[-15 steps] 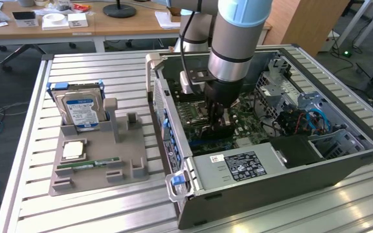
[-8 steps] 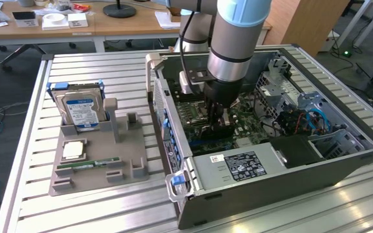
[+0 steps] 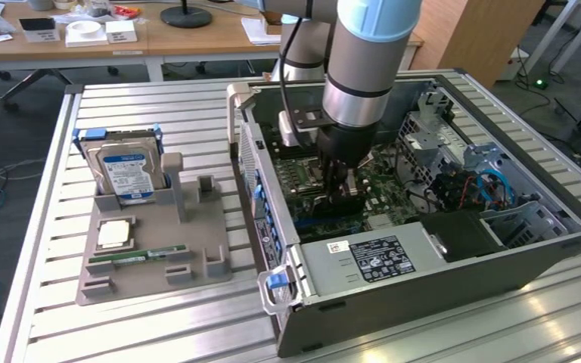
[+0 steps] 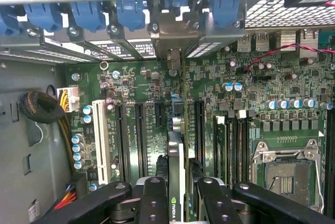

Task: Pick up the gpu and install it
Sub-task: 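Insert the gpu into the slot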

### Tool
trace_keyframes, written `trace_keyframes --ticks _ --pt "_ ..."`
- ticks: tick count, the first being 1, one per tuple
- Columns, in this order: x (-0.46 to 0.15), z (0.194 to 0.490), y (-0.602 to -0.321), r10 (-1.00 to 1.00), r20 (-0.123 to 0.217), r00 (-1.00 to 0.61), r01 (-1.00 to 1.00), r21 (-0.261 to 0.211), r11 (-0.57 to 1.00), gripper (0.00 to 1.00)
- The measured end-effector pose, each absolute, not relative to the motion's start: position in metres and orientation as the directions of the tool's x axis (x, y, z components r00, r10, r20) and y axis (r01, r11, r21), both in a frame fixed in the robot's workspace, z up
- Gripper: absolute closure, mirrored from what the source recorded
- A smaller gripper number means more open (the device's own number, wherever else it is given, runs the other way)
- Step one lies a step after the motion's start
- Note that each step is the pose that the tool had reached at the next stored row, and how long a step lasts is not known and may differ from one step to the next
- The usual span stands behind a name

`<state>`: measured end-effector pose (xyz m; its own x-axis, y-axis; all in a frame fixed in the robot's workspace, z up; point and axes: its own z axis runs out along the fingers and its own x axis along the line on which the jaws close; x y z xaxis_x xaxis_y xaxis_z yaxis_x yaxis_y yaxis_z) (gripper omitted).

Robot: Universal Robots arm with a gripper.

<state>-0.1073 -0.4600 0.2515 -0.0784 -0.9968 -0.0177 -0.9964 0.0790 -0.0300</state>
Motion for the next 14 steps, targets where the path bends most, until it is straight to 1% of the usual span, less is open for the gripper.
trace_keyframes --ticks 14 --pt "-0.1076 0.2515 -0.4601 -0.997 -0.018 -0.078 -0.996 -0.03 0.079 0.73"
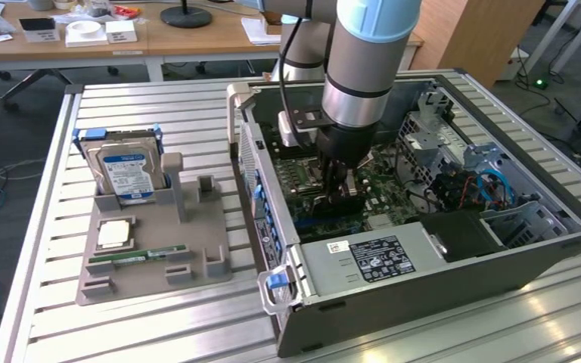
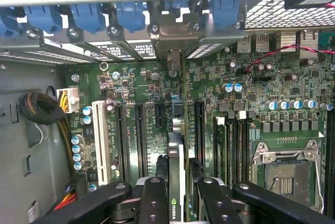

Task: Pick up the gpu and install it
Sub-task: 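Insert the gpu into the slot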

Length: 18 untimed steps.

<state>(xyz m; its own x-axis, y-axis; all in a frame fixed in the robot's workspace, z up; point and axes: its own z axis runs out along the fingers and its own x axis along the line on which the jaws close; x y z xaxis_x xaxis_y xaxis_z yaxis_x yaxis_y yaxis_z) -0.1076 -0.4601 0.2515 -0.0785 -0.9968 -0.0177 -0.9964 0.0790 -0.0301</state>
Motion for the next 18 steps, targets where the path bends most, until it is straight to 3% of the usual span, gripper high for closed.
trace_keyframes --ticks 18 --pt "-0.1076 0.2515 -0.4601 -0.997 -0.018 -0.079 -0.996 -0.03 0.079 0.73"
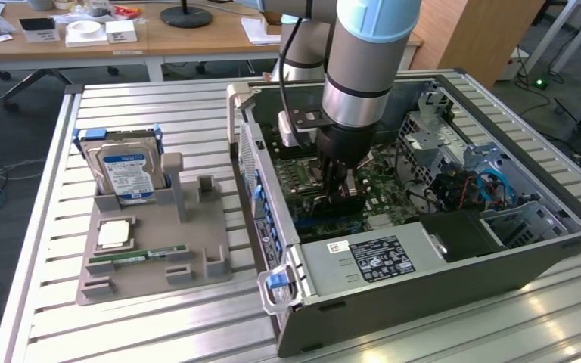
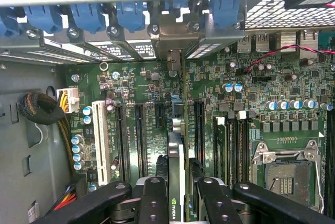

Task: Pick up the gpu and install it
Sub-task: 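Insert the gpu into the slot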

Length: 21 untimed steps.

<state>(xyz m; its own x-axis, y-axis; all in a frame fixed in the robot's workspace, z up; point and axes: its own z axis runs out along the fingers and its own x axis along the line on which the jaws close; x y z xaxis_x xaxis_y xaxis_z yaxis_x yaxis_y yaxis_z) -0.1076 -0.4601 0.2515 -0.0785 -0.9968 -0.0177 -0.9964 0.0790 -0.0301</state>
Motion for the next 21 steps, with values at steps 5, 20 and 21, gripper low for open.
trace_keyframes --ticks 5,20,21 --pt "-0.1076 0.2515 -0.4601 -0.997 -0.018 -0.079 -0.996 -0.03 0.079 0.73" --pt "-0.1076 0.2515 -0.4601 -0.997 -0.018 -0.079 -0.996 -0.03 0.079 0.54" --pt "-0.1077 0.2515 -0.4601 -0.997 -0.018 -0.079 -0.996 -0.03 0.079 0.54"
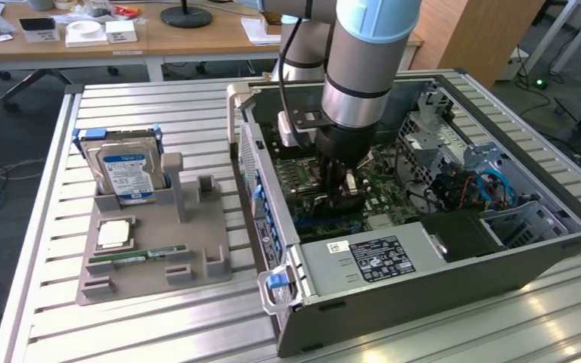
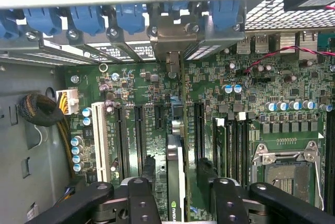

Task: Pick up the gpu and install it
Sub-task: 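Insert the gpu into the slot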

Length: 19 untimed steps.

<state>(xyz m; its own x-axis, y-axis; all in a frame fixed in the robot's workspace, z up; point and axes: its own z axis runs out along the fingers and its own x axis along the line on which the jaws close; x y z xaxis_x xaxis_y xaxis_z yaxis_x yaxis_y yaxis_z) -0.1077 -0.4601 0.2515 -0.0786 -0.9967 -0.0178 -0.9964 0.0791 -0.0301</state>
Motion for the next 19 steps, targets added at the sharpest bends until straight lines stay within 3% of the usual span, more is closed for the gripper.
trace_keyframes --ticks 19 --pt "-0.108 0.295 -0.46 -0.997 -0.018 -0.079 -0.996 -0.03 0.079 0.54"
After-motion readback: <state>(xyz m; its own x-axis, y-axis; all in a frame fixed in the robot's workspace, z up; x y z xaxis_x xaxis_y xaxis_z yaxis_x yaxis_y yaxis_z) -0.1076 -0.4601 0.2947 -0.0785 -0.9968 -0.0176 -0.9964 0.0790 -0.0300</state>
